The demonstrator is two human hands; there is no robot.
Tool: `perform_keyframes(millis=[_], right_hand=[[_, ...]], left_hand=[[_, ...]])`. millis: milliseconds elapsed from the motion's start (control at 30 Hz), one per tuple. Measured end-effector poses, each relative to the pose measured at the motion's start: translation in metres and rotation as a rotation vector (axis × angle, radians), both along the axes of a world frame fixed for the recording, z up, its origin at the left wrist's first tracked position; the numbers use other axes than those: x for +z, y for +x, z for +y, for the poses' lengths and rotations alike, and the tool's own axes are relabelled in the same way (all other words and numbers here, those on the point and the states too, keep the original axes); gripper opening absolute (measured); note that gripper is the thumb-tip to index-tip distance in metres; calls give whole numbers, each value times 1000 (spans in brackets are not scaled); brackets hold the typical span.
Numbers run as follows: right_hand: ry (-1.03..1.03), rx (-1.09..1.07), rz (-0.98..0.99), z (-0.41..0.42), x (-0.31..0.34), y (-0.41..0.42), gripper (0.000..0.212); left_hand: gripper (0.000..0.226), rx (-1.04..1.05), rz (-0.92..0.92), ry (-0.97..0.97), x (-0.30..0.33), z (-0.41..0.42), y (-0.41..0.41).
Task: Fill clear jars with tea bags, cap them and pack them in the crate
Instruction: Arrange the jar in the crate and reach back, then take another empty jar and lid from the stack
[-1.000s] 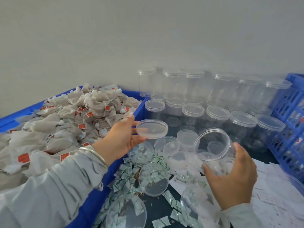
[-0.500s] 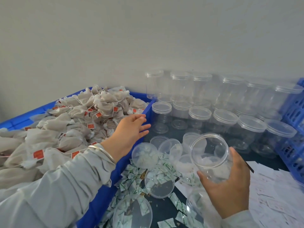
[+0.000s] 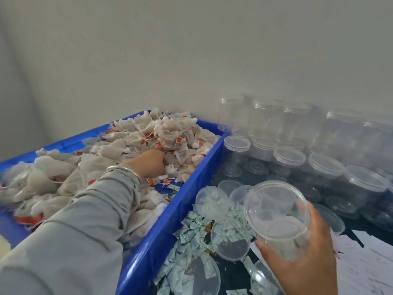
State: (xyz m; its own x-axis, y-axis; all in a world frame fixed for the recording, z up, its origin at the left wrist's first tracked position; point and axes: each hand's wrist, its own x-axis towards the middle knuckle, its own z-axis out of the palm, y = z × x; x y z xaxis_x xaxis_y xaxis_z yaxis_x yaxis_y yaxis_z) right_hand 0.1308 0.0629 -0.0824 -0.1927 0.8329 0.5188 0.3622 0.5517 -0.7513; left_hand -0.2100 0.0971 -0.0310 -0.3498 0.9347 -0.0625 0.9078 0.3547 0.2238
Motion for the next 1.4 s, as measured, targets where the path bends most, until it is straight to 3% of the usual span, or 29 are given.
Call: perform_keyframes(millis=[133, 267, 467, 667, 933, 1033, 1167, 1300, 1400], right_hand=[[-9, 28, 16, -10, -3, -11, 102], [4, -1, -43, -18, -15, -23, 115], [-7, 60, -29, -21, -24, -35, 114], [-76, 0, -13, -21, -37, -31, 116], [-109, -29, -44, -20, -39, -29, 118], [-99, -10, -50, -20, -40, -27, 115], [-84, 32, -28, -19, -45, -29, 112], [-63, 62, 4, -18, -51, -31, 111], [-117, 63, 30, -19, -50, -36, 110]], left_hand=[[41, -4, 154, -195, -18, 4, 4], [38, 25, 211, -276, -29, 10, 8], [43, 53, 263, -359, -36, 19, 9], [28, 126, 261, -152, -30, 15, 5], [21, 170, 120, 97, -11, 15, 0], [17, 147, -62, 367, 11, 10, 0], [25, 76, -624, 678, 44, -3, 21], [39, -144, -1228, 745, 68, -15, 54], [42, -363, -1538, 690, 77, -24, 79]])
